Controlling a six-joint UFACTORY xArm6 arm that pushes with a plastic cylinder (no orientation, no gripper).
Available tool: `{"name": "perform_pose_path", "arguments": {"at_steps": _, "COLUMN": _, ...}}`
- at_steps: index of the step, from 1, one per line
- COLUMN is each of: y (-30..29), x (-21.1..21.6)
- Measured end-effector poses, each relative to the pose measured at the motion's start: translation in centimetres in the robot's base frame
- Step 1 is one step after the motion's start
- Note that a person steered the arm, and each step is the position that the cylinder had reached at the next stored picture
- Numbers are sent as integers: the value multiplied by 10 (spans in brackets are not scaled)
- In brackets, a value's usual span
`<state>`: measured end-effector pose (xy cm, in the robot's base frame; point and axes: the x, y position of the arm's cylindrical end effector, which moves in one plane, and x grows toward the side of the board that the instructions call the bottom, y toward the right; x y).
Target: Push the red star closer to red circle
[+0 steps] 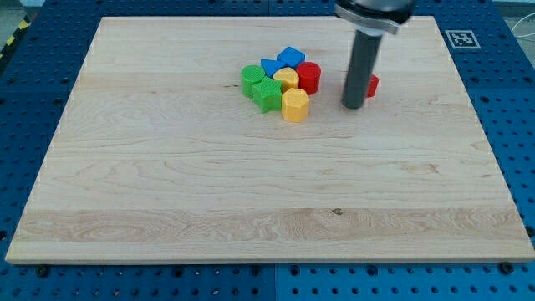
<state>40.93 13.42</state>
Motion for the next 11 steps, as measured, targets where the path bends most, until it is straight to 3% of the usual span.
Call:
{"name": "perform_pose_path", "arguments": {"at_steps": 2, "y": 74, "x": 23}}
{"name": "perform_pose_path", "arguments": {"at_steps": 3, "y": 76, "x": -13}}
{"name": "perform_pose_path", "arguments": {"at_steps": 5, "y": 72, "x": -55}}
{"name": "perform_pose_path", "arguments": {"at_steps": 11, "y": 15, "x": -44}}
